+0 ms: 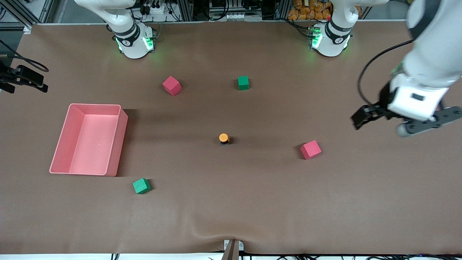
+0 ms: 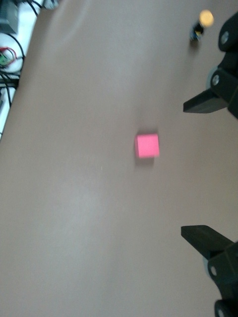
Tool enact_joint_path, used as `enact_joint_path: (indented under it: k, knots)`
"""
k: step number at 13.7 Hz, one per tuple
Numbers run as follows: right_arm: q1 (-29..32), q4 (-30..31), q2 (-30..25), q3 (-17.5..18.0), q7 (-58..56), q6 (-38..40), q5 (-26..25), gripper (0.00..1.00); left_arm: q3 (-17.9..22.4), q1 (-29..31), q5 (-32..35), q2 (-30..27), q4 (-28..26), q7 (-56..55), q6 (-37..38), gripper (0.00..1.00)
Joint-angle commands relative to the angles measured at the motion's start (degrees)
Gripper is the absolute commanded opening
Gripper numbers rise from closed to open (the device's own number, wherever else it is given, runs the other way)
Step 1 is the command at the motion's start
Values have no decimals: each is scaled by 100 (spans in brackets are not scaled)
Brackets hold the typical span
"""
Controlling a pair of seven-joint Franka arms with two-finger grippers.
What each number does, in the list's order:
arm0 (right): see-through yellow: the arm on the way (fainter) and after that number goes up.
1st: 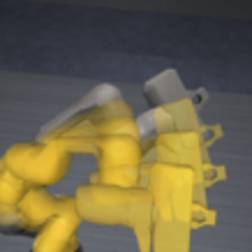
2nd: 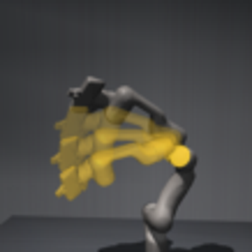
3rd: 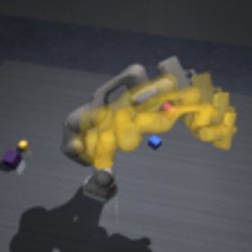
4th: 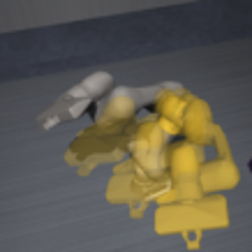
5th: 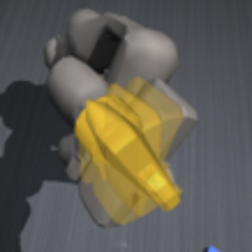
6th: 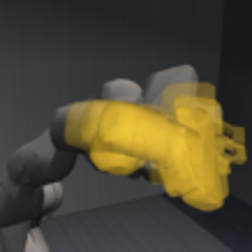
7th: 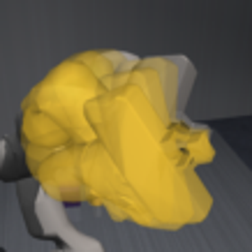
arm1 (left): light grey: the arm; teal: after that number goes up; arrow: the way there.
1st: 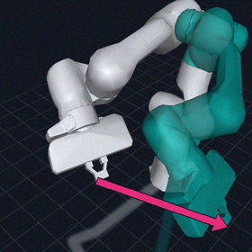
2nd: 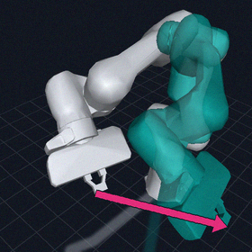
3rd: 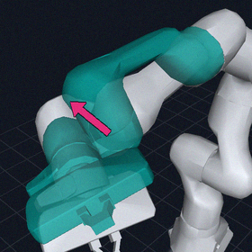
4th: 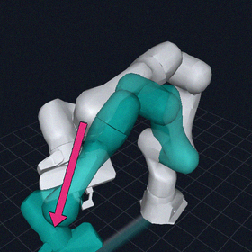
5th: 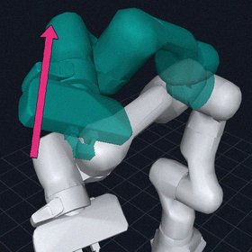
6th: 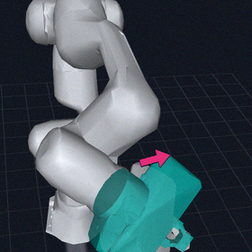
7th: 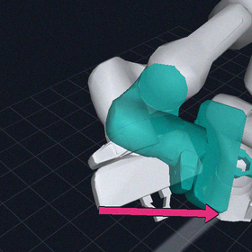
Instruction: Place and upright button with both arms
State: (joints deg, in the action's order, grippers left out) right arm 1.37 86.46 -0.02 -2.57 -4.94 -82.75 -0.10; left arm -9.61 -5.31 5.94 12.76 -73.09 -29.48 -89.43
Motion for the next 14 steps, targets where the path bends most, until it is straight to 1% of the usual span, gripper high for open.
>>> enact_joint_path:
  k: [1,3,4,7,9,10,11,13,14]
  knots:
    - [-23,-41,-7,11,81,57,-78,100,-50,344,-129,-344,-196,669,381,100]
    - [-14,-41,-7,11,81,57,-78,100,-58,766,-469,-476,-258,978,470,100]
    - [-14,-41,-7,11,81,57,-78,100,-76,890,-489,-563,-301,1110,497,100]
    - [-23,-41,-7,11,81,57,-78,100,-59,1005,-524,-844,-565,1286,497,100]
    - [-23,-41,-7,11,81,57,-78,100,37,926,-524,-1160,-1029,1375,323,100]
    - [-23,-41,-7,11,81,57,-78,100,343,656,-524,-1309,-1266,1392,252,100]
    - [-23,-41,-7,11,81,57,-78,100,702,393,-533,-1389,-1373,1418,251,100]
    - [-23,-41,-7,11,81,66,-78,100,1065,198,-533,-1443,-1383,2004,295,100]
    - [-23,-41,-7,11,90,66,-78,100,1423,-56,-533,-1478,-1357,2121,295,100]
